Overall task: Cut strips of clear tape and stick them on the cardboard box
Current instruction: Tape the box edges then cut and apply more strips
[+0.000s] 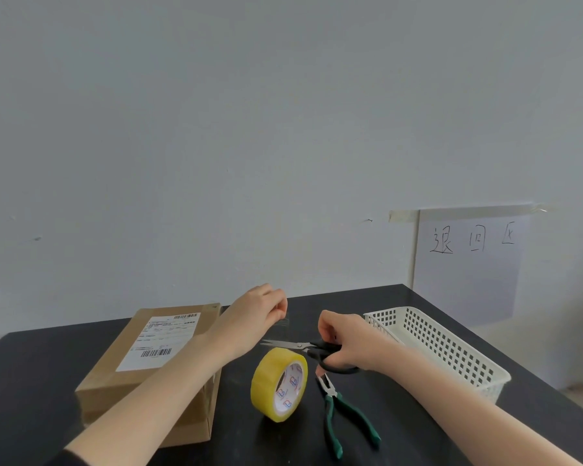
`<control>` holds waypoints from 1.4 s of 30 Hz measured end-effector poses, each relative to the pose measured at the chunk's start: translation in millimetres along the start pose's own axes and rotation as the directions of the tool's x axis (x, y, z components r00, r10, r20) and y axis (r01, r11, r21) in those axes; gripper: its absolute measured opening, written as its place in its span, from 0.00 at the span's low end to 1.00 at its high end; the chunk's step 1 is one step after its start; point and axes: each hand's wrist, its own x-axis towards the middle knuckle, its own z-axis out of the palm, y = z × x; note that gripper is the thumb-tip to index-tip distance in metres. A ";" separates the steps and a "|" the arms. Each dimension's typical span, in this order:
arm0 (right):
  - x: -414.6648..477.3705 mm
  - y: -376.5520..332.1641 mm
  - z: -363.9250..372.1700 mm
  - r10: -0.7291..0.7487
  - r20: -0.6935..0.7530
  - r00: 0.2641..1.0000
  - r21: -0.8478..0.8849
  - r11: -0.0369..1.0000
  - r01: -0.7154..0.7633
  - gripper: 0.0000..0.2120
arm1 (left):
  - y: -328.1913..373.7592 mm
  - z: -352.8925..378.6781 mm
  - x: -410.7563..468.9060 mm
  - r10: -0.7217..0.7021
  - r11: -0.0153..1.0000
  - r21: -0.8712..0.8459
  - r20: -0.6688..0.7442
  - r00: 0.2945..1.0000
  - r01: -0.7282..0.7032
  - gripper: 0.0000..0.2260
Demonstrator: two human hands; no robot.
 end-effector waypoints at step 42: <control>-9.0 16.8 8.4 -0.155 -0.116 0.981 -0.325 0.939 0.110 0.30 | -1.5 3.5 -2.3 -0.056 0.997 -0.052 0.130 0.990 0.064 0.03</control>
